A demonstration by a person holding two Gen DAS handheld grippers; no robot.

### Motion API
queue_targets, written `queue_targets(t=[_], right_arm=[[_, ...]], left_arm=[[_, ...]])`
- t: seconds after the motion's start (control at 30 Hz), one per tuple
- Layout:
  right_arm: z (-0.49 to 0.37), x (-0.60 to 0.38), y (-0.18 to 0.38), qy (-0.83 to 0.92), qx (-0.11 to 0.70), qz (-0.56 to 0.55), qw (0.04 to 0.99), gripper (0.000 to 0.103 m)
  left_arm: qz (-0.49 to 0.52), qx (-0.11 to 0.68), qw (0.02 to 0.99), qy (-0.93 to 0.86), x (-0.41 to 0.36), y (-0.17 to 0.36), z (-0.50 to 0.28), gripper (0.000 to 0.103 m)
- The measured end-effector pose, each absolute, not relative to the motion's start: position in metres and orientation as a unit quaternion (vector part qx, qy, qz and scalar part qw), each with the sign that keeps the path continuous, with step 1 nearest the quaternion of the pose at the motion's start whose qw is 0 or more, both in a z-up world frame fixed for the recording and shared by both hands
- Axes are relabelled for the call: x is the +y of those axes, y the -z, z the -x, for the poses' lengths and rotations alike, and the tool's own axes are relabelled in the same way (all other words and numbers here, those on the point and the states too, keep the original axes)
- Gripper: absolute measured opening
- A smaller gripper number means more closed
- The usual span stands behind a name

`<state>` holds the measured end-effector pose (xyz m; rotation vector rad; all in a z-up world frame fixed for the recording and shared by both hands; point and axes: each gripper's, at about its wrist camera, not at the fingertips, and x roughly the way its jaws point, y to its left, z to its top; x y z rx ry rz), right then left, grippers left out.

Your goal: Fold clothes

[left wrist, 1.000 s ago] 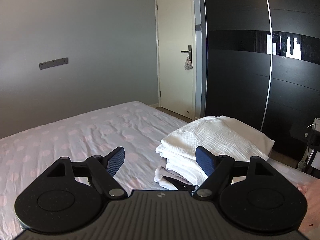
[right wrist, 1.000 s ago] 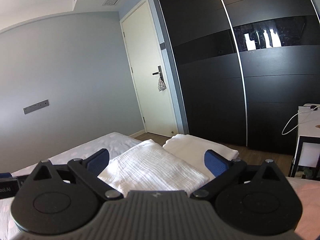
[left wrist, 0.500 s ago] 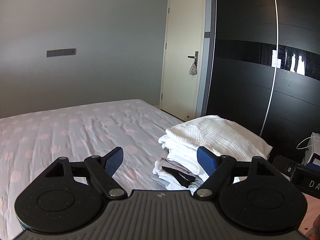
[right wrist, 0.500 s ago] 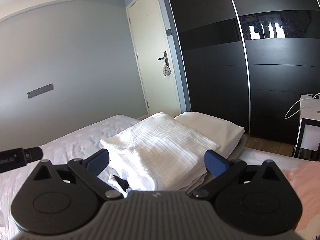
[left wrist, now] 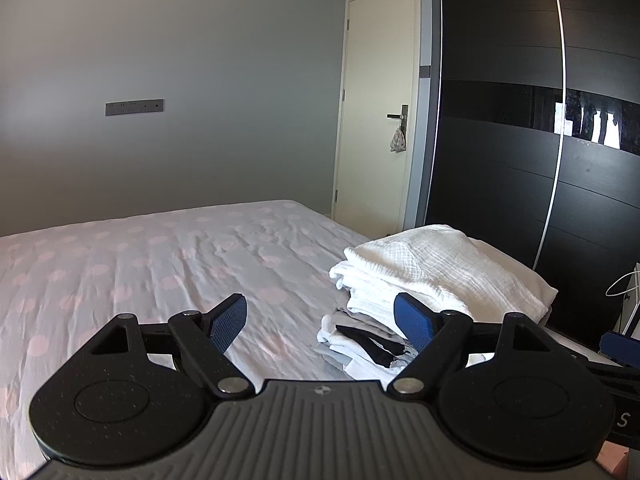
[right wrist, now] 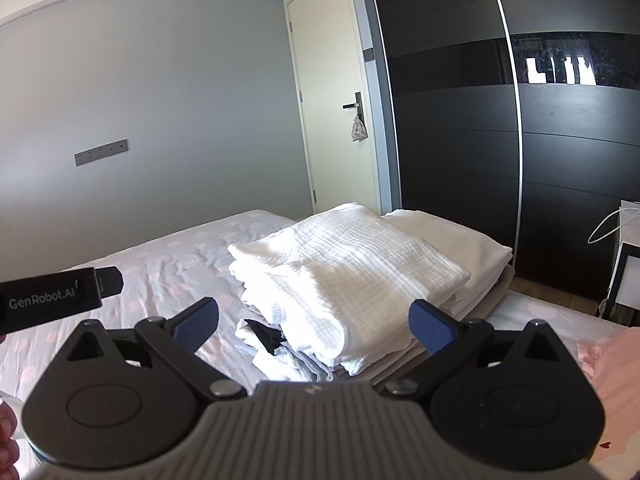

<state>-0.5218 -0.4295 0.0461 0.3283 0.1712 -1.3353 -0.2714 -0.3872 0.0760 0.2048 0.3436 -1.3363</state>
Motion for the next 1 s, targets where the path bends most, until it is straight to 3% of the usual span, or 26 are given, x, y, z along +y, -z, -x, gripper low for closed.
queue_targets(t=[1.0], right_arm=[[0.508,-0.406,-0.048,0.618,0.069,-0.143,0.770,0.102]], left_arm=[[-0.091,0.106,0.791,0.596,-0.366,-0.078,0.278,0.081]])
